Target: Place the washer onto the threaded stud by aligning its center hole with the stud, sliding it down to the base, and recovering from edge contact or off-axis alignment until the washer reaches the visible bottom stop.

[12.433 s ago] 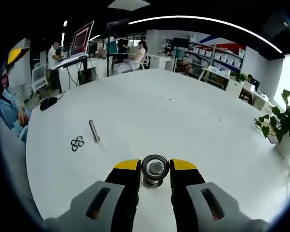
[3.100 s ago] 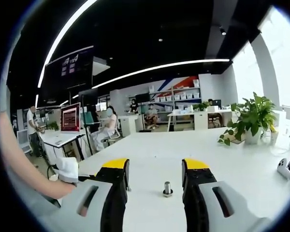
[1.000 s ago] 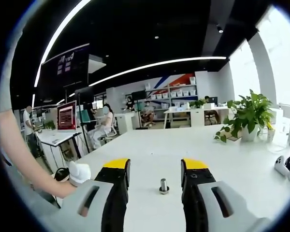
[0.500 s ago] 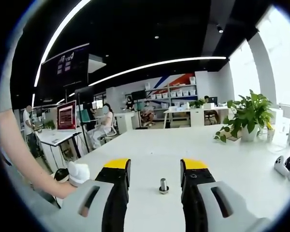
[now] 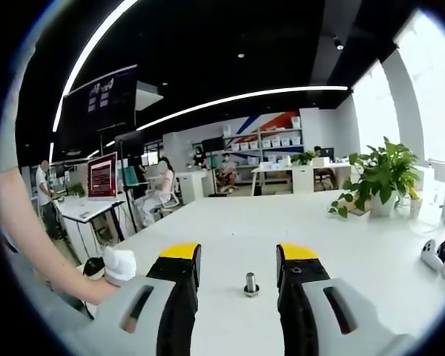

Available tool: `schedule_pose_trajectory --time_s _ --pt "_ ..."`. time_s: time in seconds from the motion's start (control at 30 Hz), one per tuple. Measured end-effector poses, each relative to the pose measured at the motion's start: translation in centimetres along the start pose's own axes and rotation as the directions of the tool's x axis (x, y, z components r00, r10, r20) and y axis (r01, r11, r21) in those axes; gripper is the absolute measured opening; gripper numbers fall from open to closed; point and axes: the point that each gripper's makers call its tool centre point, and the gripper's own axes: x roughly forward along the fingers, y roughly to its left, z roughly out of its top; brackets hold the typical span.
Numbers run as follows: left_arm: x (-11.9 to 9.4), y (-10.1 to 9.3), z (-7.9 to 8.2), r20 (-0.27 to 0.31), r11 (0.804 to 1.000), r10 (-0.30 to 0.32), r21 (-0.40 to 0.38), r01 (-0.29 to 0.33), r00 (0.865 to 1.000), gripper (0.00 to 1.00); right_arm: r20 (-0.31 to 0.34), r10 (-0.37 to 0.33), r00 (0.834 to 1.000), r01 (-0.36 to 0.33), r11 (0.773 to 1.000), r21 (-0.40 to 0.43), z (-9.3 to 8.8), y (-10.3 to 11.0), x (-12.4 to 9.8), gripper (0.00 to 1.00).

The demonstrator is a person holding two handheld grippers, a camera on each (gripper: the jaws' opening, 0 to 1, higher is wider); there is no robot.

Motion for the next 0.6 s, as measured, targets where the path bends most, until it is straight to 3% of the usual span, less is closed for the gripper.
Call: schedule_pose_trajectory --time_s 0.43,0.6 --pt "-1.6 -0.7 0.7 -0.001 1.000 0.009 0.012 -0.009 1.000 0.08 -0.005 -0.001 1.000 0.001 1.000 0.001 -0.1 -0.1 0.0 0.43" --pt "-1.3 -0.3 0.7 -0.001 1.000 0.010 0.011 -0.010 1.000 0.08 -0.006 -0.002 1.000 0.002 1.000 0.003 -0.1 -0.2 0.0 0.43"
